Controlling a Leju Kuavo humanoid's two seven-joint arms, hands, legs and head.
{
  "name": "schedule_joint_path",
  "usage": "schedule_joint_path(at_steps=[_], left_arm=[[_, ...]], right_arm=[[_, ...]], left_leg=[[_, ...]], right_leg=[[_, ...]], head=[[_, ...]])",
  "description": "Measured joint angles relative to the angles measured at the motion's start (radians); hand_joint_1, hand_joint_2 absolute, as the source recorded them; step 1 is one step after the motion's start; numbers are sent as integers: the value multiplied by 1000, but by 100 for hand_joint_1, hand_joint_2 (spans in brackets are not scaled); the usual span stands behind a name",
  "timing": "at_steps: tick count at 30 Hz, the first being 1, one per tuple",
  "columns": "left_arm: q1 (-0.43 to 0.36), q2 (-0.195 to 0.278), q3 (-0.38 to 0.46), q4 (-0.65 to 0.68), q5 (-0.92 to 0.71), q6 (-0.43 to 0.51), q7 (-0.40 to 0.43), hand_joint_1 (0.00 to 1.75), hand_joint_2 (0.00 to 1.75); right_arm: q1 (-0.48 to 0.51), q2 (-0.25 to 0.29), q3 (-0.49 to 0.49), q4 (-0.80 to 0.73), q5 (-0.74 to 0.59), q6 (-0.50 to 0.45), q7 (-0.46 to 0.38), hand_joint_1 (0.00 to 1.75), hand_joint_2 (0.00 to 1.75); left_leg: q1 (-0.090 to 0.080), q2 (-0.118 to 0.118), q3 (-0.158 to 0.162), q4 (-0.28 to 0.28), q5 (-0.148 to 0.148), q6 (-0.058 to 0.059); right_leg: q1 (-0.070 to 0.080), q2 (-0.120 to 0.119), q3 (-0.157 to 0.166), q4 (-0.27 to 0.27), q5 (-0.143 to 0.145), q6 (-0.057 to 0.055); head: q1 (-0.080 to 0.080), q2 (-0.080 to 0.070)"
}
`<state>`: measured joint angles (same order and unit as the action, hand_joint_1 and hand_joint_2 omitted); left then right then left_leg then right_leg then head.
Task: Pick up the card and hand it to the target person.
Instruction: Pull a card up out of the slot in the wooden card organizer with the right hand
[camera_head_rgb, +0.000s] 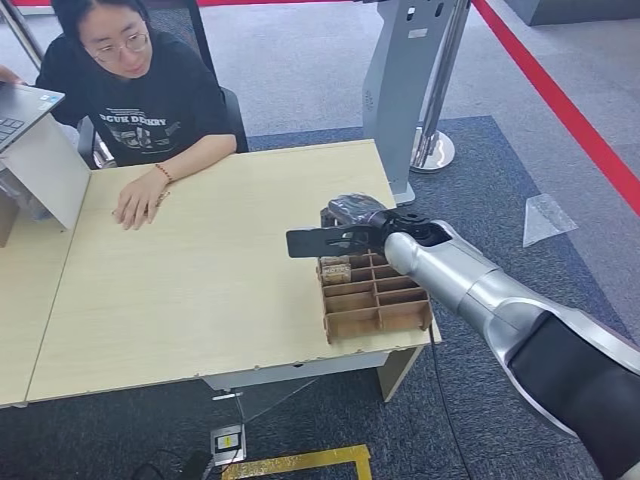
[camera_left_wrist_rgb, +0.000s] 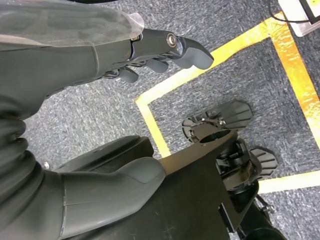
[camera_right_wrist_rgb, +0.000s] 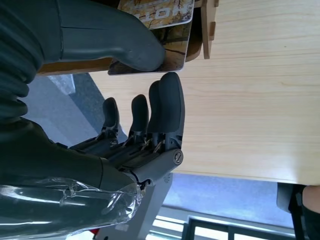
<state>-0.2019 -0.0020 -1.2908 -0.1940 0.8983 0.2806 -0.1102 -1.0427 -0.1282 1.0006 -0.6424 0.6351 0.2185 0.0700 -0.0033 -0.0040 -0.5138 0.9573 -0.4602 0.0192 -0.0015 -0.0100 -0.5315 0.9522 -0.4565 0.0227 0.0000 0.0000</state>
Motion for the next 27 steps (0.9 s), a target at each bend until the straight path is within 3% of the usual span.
schedule_joint_path(at_steps=[14, 20, 24, 27], left_arm=[[1, 2, 12, 0, 12, 5, -27, 0, 175], [1, 3, 16, -1, 15, 8, -35, 0, 175], [1, 3, 18, -1, 17, 9, -39, 0, 175], [1, 3, 17, -1, 17, 8, -40, 0, 175]], right_arm=[[10, -22, 8, -17, 4, 22, 18, 103, 175], [10, -23, 10, -23, 6, 26, 20, 123, 175], [11, -24, 12, -25, 7, 31, 23, 160, 175], [9, -25, 14, -26, 7, 36, 23, 175, 175]], left_leg=[[0, -1, 0, 0, 0, 0], [0, -1, 0, 0, 0, 0], [0, -1, 0, 0, 0, 0], [0, -1, 0, 0, 0, 0]], right_leg=[[0, -1, 1, 0, 0, 0], [0, -1, 0, 0, 0, 0], [0, -1, 1, 0, 0, 0], [0, -1, 1, 0, 0, 0]], head=[[0, 0], [0, 0], [0, 0], [0, 0]])
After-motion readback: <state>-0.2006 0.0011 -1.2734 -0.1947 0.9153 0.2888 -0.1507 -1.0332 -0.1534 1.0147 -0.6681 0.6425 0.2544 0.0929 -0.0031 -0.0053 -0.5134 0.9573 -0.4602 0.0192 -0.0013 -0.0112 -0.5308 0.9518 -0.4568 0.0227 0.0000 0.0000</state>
